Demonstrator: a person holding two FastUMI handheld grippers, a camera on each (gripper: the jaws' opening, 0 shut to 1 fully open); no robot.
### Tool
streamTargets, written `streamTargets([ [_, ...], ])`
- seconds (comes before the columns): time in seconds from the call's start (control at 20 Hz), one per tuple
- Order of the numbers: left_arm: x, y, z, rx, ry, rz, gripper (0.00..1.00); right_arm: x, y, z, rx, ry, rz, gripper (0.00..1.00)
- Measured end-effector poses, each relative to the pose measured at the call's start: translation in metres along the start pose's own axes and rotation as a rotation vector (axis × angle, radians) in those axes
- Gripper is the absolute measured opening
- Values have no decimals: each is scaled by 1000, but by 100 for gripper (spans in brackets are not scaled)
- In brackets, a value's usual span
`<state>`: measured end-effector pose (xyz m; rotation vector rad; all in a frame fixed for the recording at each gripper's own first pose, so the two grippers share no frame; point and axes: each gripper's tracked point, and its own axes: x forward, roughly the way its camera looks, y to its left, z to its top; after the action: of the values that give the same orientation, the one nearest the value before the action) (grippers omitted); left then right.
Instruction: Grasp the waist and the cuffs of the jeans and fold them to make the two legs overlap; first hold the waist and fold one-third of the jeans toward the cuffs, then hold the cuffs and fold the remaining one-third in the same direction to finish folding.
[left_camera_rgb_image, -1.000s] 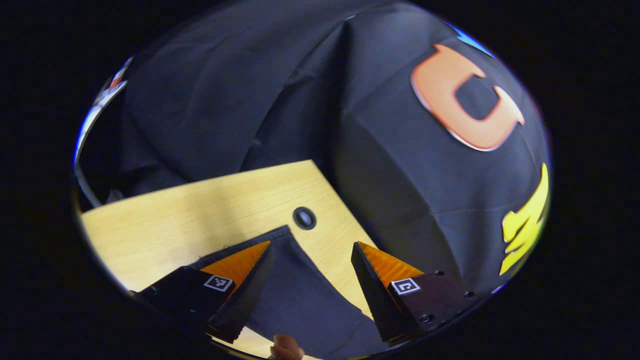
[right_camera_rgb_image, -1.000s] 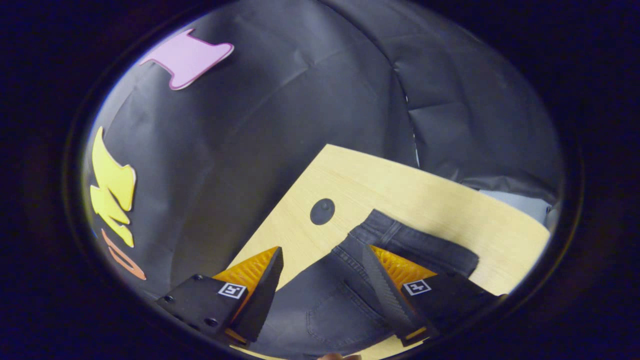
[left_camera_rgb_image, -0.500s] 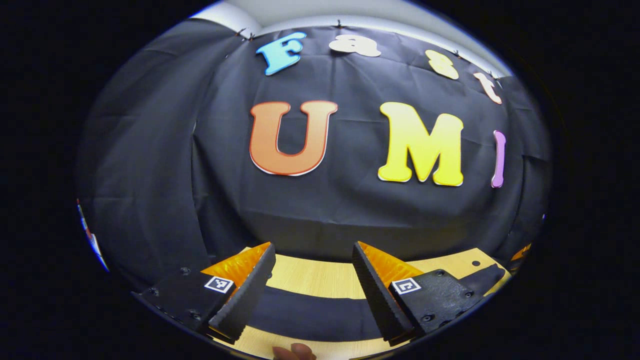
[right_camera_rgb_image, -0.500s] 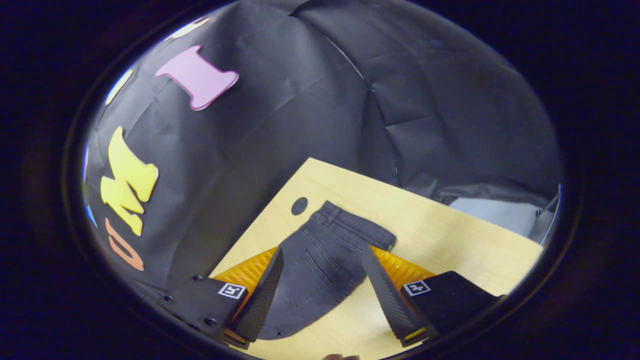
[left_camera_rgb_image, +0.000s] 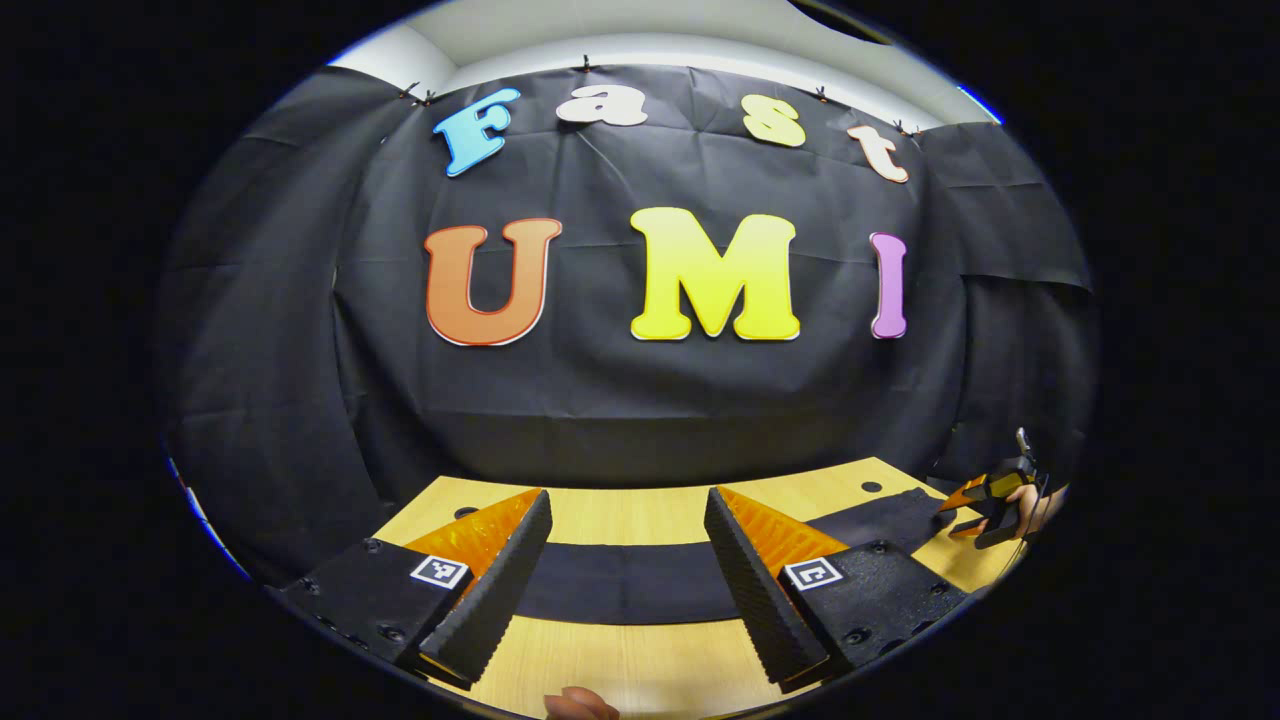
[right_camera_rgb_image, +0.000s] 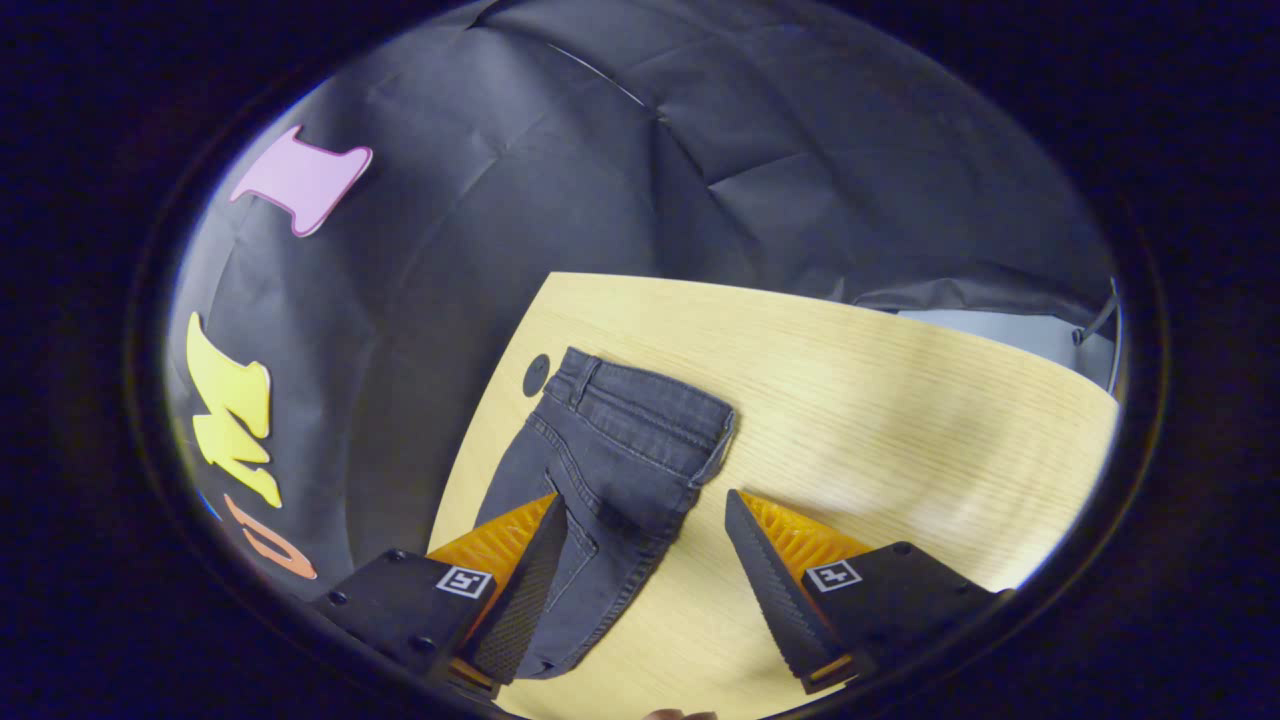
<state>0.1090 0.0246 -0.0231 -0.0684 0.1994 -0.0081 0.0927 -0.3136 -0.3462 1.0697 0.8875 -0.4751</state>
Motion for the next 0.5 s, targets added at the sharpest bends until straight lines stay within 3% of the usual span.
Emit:
streamTargets([
  [0.05, 0, -3, 0, -2, 3, -2, 99, 3, 7, 1, 28, -1, 28, 98],
  [0.1, 0, -6, -2, -4, 8, -6, 99, 6, 7, 4, 53, -1, 35, 92],
  [0.15, 1, -7, -1, -8, 11, -6, 99, 8, 8, 6, 73, -2, 49, 96],
  [0.2, 2, -9, 1, -17, 11, -6, 99, 10, 7, 6, 90, -3, 57, 91],
  [0.35, 5, -13, -1, -41, 24, -5, 99, 18, 6, 9, 152, 5, 71, 93],
  [0.5, 5, -19, -5, -37, 45, -17, 99, 29, 3, 13, 300, 26, 82, 58],
])
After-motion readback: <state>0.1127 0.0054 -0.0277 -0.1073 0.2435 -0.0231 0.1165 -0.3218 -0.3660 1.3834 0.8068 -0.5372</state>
